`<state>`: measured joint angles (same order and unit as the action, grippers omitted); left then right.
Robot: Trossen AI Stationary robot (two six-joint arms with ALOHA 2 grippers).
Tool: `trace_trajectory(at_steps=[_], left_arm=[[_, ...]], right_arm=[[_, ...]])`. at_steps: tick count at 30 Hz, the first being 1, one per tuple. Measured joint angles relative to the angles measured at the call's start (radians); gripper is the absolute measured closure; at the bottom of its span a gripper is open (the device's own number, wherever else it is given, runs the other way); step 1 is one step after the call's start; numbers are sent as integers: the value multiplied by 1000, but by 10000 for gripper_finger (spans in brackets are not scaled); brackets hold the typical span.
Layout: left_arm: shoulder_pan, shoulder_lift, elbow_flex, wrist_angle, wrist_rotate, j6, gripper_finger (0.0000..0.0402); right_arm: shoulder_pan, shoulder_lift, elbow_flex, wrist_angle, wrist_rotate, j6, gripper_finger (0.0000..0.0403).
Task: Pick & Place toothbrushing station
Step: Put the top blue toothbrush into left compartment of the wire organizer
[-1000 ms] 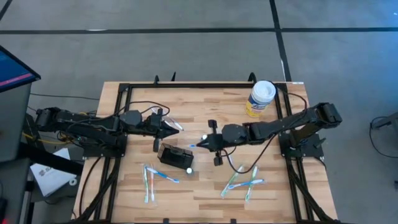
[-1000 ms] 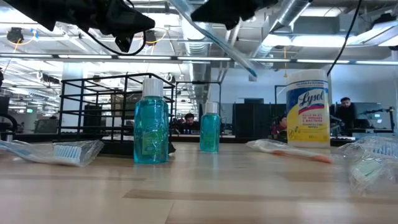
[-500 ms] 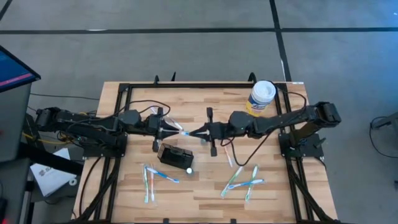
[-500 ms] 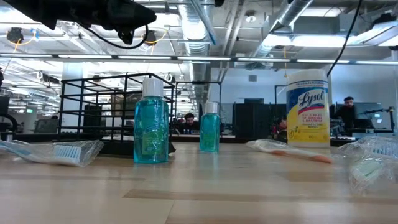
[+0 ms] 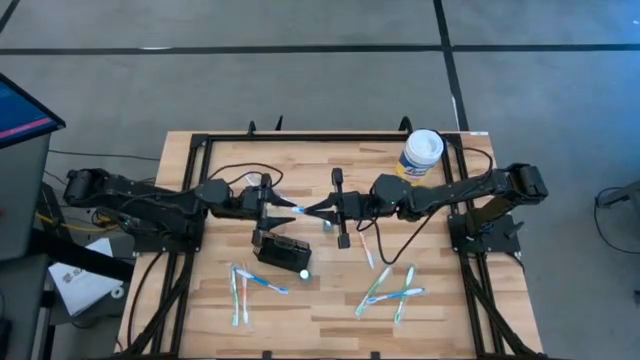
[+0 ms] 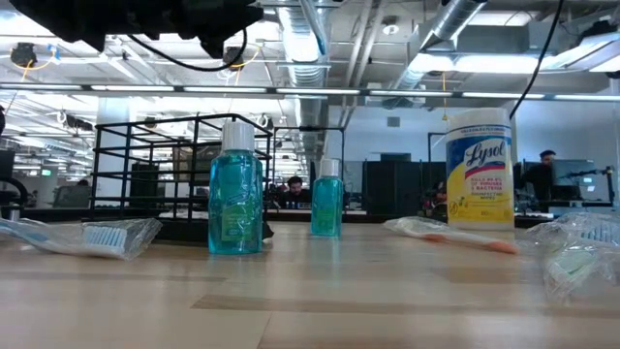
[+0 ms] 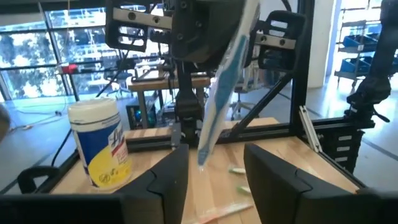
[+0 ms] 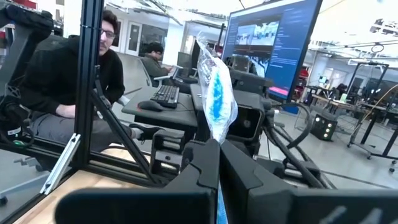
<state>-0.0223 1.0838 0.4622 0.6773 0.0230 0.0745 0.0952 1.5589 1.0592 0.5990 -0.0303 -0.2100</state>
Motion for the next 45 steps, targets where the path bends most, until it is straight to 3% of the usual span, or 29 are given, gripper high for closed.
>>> trace_trajectory(at_steps=[23,45], left_arm=[[-38,183,0,422,0,61,245],[-45,231,36,475,-32,79,246]], right_arm=[[-6,0,0,-7,0,0,403],[-7,0,0,-7,0,-3,403]])
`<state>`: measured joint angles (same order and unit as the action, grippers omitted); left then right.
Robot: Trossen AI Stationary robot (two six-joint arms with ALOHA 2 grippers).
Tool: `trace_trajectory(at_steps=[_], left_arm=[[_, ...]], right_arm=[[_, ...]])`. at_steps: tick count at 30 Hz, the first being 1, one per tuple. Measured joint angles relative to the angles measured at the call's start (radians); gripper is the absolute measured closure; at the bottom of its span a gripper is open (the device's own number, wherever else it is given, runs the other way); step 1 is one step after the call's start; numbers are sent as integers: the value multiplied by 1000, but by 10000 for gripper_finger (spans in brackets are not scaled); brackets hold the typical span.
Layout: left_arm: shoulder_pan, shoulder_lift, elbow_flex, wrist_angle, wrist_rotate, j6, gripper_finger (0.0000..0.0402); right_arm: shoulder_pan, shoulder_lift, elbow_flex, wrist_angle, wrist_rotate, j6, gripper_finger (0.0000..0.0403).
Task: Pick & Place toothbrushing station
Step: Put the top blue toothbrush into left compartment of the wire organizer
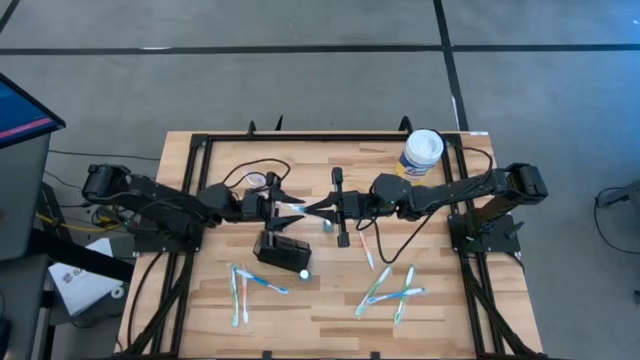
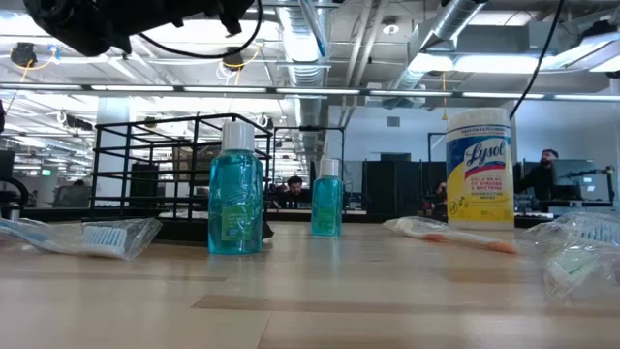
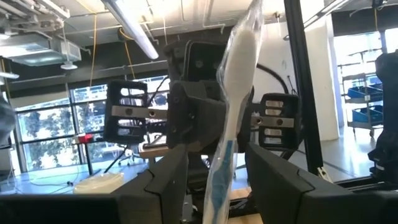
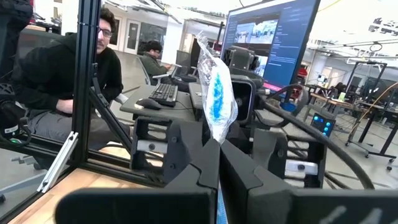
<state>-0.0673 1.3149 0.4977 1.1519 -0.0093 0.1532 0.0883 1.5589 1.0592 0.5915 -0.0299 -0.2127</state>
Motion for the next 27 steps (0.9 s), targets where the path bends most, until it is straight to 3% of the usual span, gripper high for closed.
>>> trace_trajectory(at_steps=[6,17,22,27], left_arm=[[0,62,31,13,0,-1,246],[-1,66,41,24,2,-31,249],[-1,66,41,24,6,-38,278],[-1,66,41,24,17,-38,336]], right_arm=[[0,0,0,-4,0,0,403],[-2,0,0,-10,0,2,403],[-7,0,0,-12,1,3,403],[-7,0,0,-25,2,3,403]])
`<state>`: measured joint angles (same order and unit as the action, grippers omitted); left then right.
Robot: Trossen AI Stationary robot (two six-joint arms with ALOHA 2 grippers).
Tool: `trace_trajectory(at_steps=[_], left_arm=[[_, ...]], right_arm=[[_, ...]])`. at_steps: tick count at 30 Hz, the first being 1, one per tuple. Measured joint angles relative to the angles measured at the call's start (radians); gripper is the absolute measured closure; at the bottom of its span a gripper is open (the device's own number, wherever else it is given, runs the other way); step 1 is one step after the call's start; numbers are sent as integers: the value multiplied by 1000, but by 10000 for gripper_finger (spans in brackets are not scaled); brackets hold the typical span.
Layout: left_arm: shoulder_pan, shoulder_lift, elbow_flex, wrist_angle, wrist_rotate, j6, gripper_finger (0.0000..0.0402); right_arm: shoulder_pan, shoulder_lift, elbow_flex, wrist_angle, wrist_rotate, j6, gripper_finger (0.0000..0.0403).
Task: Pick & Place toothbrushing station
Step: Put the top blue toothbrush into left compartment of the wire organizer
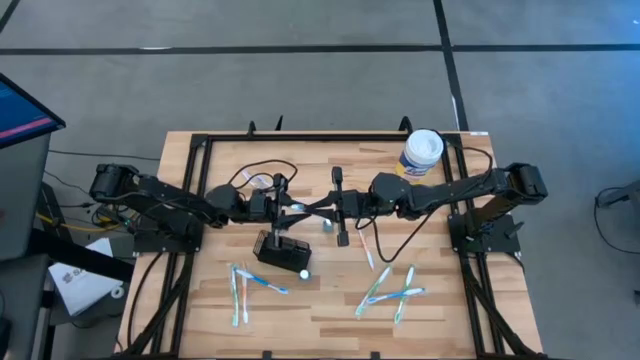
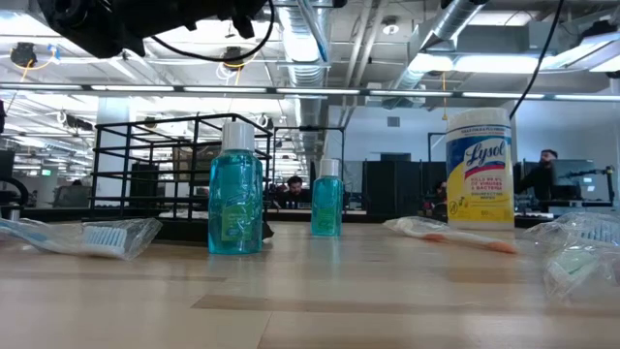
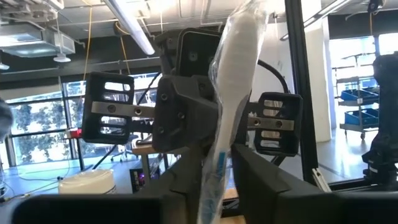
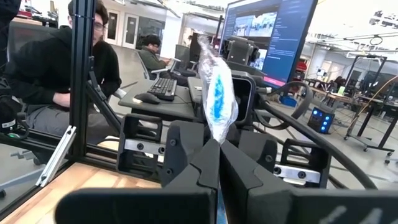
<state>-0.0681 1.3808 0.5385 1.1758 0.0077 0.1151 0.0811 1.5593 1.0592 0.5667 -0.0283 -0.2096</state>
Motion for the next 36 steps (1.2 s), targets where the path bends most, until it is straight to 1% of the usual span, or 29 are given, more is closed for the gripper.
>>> trace_trajectory(at_steps=[3,4,9,18,21,26,29,33,36], left_arm=[[0,0,0,-1,1,0,377],[0,0,0,-1,1,0,384],[0,0,0,-7,1,-18,384],[0,-14,-2,-64,1,-25,385],[0,-56,-2,-140,1,-23,385],[-9,-171,-33,-240,-2,-21,385],[-19,-247,-71,-275,0,-24,385],[-30,-332,-144,-292,-3,-57,385],[-38,-405,-195,-329,-5,-82,385]], right_arm=[[0,0,0,-2,1,0,403],[-1,0,0,-3,1,0,403],[-1,0,0,-9,1,0,403],[-1,0,0,-43,1,0,403],[-3,0,0,-48,2,0,403],[-13,0,0,-55,2,0,400],[-13,0,0,-59,2,0,385],[-13,0,0,-61,2,0,355],[-13,0,0,-62,2,0,340]])
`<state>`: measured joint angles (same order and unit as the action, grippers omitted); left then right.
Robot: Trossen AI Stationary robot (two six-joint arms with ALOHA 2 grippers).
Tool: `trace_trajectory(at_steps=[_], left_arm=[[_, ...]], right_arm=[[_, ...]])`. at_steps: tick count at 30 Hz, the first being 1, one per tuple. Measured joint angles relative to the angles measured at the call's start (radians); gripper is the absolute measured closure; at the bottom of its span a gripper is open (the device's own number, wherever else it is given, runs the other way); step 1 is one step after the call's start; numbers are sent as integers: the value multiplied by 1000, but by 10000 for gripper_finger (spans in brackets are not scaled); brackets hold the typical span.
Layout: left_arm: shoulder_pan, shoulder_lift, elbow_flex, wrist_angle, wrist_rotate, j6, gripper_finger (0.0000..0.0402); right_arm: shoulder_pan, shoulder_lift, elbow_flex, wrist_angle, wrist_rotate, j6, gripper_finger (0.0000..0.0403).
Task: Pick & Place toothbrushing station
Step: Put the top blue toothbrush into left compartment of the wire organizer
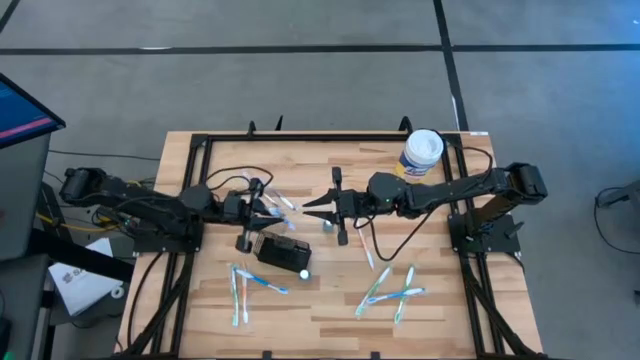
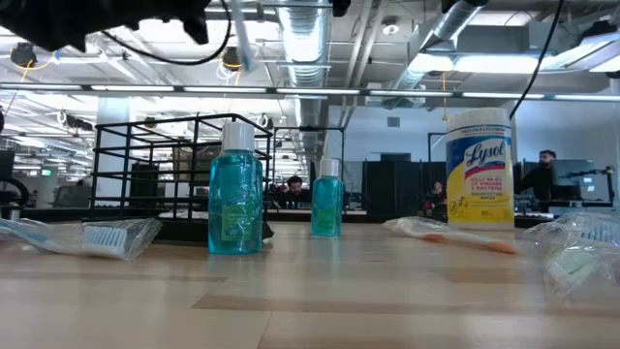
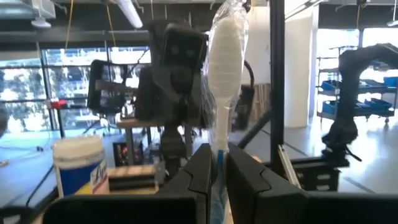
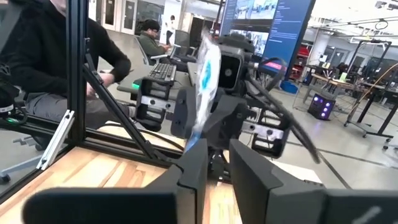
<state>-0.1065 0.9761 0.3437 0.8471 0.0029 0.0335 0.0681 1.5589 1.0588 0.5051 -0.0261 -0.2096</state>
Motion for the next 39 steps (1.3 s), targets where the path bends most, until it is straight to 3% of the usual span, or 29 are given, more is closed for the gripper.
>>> trace_trajectory(at_steps=[10,29,39], left_arm=[[-1,-194,-46,-246,-3,-39,385],[-1,-430,-46,-659,-33,-68,385],[-1,-476,-133,-581,-40,-71,385]], right_arm=[[3,0,0,-57,0,27,336],[6,-1,0,-109,0,53,336],[6,-1,0,-109,0,53,336]])
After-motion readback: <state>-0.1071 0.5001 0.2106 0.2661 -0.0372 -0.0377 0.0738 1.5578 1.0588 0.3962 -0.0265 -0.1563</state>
